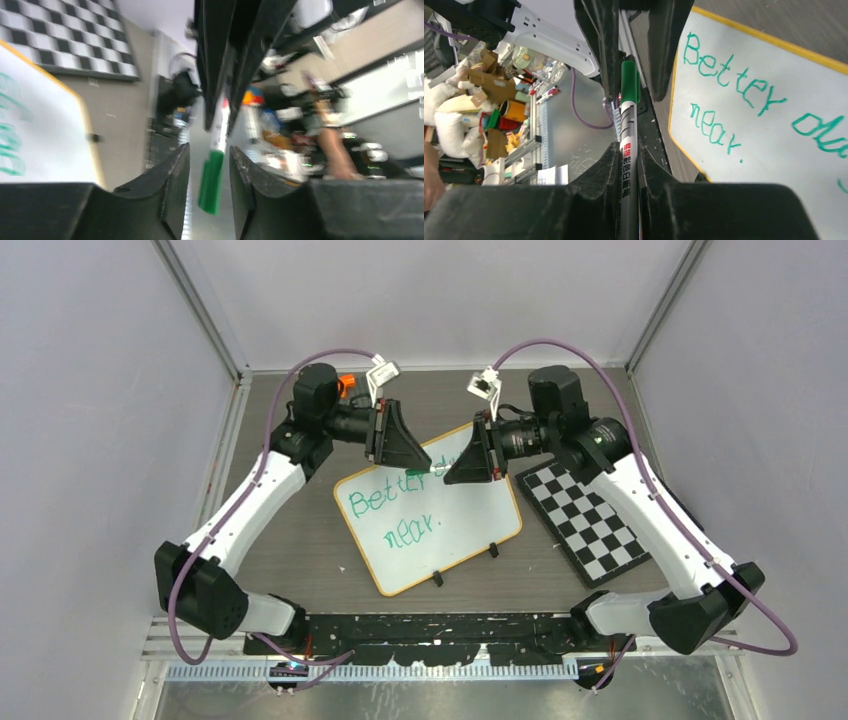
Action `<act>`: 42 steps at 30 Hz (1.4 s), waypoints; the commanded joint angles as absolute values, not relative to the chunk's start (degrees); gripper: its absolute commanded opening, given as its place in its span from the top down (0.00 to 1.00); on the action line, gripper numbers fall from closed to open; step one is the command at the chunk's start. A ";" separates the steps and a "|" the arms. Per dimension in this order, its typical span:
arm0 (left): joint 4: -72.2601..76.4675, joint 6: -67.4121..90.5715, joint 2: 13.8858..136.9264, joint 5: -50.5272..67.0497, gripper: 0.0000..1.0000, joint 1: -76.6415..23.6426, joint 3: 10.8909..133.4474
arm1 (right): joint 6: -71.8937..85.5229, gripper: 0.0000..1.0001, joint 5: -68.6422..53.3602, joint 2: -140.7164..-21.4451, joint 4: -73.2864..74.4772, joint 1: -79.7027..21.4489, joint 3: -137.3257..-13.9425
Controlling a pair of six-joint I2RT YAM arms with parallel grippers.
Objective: Write a sentence on the whiteboard
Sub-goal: Close the whiteboard marker at the center of the board, then place the whiteboard marker at the center of the board.
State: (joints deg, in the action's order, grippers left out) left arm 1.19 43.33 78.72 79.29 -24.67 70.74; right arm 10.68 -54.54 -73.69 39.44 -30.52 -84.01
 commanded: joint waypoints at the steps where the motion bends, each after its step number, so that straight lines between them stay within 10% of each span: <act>1: -26.50 17.13 75.97 64.99 0.56 -23.72 83.81 | 12.66 1.00 -53.92 -75.40 38.20 -31.00 -82.96; 5: -43.72 -1.56 75.50 57.15 0.39 -23.62 92.02 | 18.27 1.00 -53.51 -74.51 33.77 -29.16 -80.35; 22: -65.43 -29.80 79.71 23.95 0.40 -43.00 104.29 | 32.38 1.00 -59.33 -74.73 21.24 -29.86 -74.47; 33: -63.52 -28.72 81.59 25.01 0.86 -44.38 104.41 | 29.27 0.99 -59.28 -74.95 25.18 -31.33 -76.18; 35: -62.53 -27.10 81.72 24.97 1.00 -43.99 103.99 | 28.14 0.95 -58.75 -75.04 26.73 -31.32 -77.07; 42: -61.64 -21.02 81.78 29.93 1.00 -38.87 103.80 | 23.25 0.47 -54.52 -76.03 35.21 -28.24 -81.85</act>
